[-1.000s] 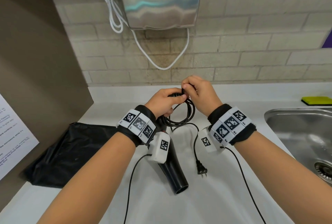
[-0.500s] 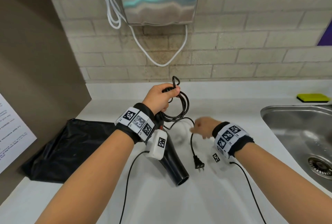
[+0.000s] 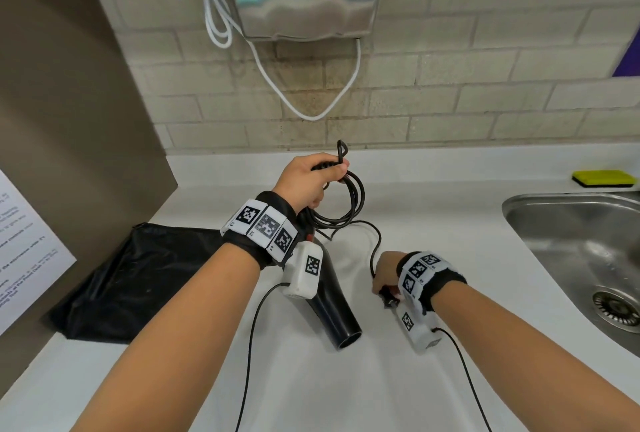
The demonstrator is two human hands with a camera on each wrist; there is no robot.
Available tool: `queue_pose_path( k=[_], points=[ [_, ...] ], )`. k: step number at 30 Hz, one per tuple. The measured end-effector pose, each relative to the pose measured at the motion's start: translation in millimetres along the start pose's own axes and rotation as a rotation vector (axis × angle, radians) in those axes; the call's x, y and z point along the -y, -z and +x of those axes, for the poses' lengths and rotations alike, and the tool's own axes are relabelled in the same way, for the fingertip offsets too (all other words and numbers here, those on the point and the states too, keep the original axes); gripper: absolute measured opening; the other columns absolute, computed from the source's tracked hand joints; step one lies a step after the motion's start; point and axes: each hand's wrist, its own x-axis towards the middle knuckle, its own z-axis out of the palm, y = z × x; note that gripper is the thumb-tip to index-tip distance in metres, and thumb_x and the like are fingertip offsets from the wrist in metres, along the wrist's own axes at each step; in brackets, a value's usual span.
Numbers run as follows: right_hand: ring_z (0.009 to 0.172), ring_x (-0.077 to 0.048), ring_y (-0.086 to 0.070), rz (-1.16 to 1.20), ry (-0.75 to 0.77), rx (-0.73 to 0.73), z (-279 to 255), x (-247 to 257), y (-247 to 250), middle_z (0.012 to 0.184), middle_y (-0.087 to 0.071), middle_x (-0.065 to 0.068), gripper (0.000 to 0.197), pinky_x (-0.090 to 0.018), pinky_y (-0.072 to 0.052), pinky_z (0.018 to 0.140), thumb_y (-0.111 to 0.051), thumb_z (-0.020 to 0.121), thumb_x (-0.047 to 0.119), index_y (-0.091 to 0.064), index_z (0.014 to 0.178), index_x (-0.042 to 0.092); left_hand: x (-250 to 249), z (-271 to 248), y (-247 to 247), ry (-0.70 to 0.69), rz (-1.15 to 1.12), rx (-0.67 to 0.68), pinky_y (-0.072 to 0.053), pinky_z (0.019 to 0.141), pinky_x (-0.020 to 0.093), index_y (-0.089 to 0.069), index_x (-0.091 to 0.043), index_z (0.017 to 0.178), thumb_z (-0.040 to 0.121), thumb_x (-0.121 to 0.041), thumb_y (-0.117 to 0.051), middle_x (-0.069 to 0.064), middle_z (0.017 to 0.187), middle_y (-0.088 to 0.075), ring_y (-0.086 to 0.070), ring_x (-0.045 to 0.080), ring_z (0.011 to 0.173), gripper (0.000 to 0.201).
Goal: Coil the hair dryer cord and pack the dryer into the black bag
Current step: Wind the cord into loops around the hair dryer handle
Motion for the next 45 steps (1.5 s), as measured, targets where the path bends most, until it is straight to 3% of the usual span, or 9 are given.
queue_pose_path(
  k=[7,11,20,24,27,33,36,40,45],
  points=[
    [0.038,-0.008,-0.055,1.498,0.392,-0.118,-43,3,45,0.059,-0.057,-0.01,0.021,-0.017,-0.049,0.044,-0.043,0.094,-0.001,-0.047,0.073,0.004,3,4,6,-0.006,-0.026,-0.077,-0.023,0.036,0.016,-0.065,-0.019,0.086,0.089,-0.012,-0.06,0.002,0.077,-0.064,-0.026,0.007,0.032,0.009],
    [0.048,-0.008,-0.057,1.785,0.745,-0.206,-67,12,63,0.053,-0.06,0.001,0.016,-0.018,-0.046,0.045,-0.049,0.085,-0.003,-0.05,0.075,0.01,5,6,8,-0.007,-0.038,-0.063,-0.023,0.035,0.015,-0.066,-0.016,0.091,0.089,-0.013,-0.061,0.005,0.076,-0.064,-0.026,0.007,0.03,0.007],
    [0.066,-0.013,-0.04,1.238,0.614,-0.988,-53,51,65,0.073,-0.041,0.001,0.038,-0.024,-0.036,0.062,-0.072,0.069,0.009,-0.037,0.066,0.023,4,6,1,-0.028,-0.06,-0.018,-0.021,0.035,0.016,-0.066,-0.01,0.102,0.09,-0.013,-0.058,0.002,0.069,-0.059,-0.024,0.006,0.03,0.014],
    [0.069,-0.016,-0.05,1.215,0.548,-0.976,-40,63,65,0.075,-0.049,-0.003,0.041,-0.034,-0.047,0.064,-0.056,0.077,-0.007,-0.031,0.077,0.025,5,8,-3,-0.013,-0.049,0.03,-0.019,0.036,0.017,-0.066,-0.013,0.101,0.09,-0.013,-0.059,0.015,0.073,-0.047,-0.022,0.007,0.031,0.013],
    [0.065,-0.007,-0.056,1.165,0.575,-0.94,-32,63,66,0.068,-0.057,0.005,0.026,-0.018,-0.045,0.063,-0.041,0.082,-0.011,-0.039,0.089,0.014,6,10,-4,-0.029,-0.043,0.026,-0.02,0.034,0.017,-0.066,-0.016,0.103,0.09,-0.012,-0.058,0.011,0.066,-0.044,-0.023,0.006,0.03,0.015],
    [0.059,-0.007,-0.041,1.117,0.627,-0.663,-25,48,39,0.067,-0.045,0.007,0.01,-0.018,-0.036,0.058,-0.042,0.086,0.033,-0.045,0.084,0.024,8,15,4,-0.06,-0.173,-0.106,-0.021,0.034,0.015,-0.064,-0.013,0.108,0.091,-0.011,-0.057,0.003,0.073,-0.064,-0.023,0.004,0.03,0.019],
    [0.059,-0.009,-0.041,0.839,0.578,-0.525,-16,42,22,0.066,-0.046,0.005,0.02,-0.022,-0.033,0.062,-0.036,0.096,0.026,-0.047,0.083,0.016,11,18,11,-0.066,-0.213,-0.152,-0.019,0.034,0.015,-0.063,-0.013,0.107,0.092,-0.011,-0.056,-0.008,0.059,-0.066,-0.022,0.004,0.029,0.017],
    [0.068,-0.021,-0.047,0.546,0.414,-0.525,-5,39,27,0.082,-0.052,-0.01,0.02,-0.026,-0.036,0.066,-0.036,0.097,0.019,-0.054,0.096,0.01,11,15,12,-0.077,-0.207,-0.17,-0.019,0.035,0.014,-0.064,-0.013,0.107,0.091,-0.01,-0.057,-0.009,0.059,-0.066,-0.023,0.004,0.029,0.017],
    [0.056,-0.007,-0.042,0.802,0.514,-0.672,-20,50,46,0.068,-0.049,0.004,0.019,-0.016,-0.036,0.055,-0.039,0.095,0.01,-0.057,0.095,0.014,11,14,15,-0.107,-0.227,-0.211,-0.02,0.035,0.016,-0.063,-0.013,0.11,0.092,-0.011,-0.056,0.0,0.068,-0.059,-0.022,0.004,0.031,0.019]
  ],
)
